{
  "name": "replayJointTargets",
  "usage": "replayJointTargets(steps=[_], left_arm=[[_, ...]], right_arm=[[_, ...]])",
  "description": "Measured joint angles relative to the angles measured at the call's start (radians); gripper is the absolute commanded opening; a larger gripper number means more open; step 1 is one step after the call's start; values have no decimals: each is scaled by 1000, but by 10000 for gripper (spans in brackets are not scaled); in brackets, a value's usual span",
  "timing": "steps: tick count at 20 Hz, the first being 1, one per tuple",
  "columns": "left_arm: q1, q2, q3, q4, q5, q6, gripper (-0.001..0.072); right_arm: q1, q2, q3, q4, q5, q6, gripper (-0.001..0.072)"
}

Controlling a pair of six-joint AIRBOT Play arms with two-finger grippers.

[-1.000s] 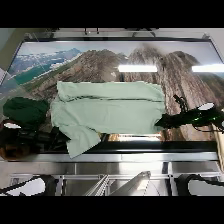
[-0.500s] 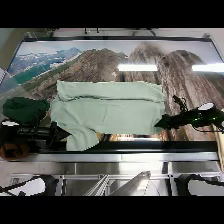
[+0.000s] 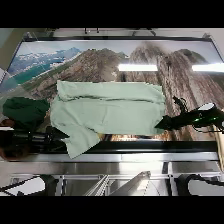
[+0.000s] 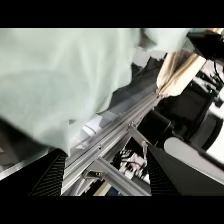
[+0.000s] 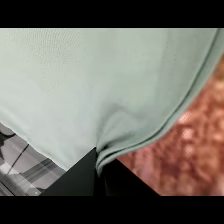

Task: Fold the shirts.

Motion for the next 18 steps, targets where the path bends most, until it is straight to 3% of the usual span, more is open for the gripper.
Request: replayJointTargets(steps=[7, 11, 13, 14, 16, 17, 18], left_arm=[[154, 0, -50, 7, 117, -16, 524], [143, 0, -116, -162, 197, 90, 520], [116, 2, -153, -245, 235, 152, 285], [100, 2, -168, -282, 248, 182, 241], [72, 1, -188, -326, 261, 225, 52], [63, 1, -194, -337, 267, 238, 4], [56, 1, -198, -349, 269, 248, 4]], right_arm=[[0, 0, 0, 4, 1, 0, 22], [0, 0, 0, 5, 0, 0, 22], [0, 0, 0, 5, -1, 0, 22], [0, 0, 0, 5, -3, 0, 22], [0, 0, 0, 7, -3, 0, 22], [0, 0, 0, 7, -4, 0, 22], [0, 0, 0, 7, -3, 0, 22]])
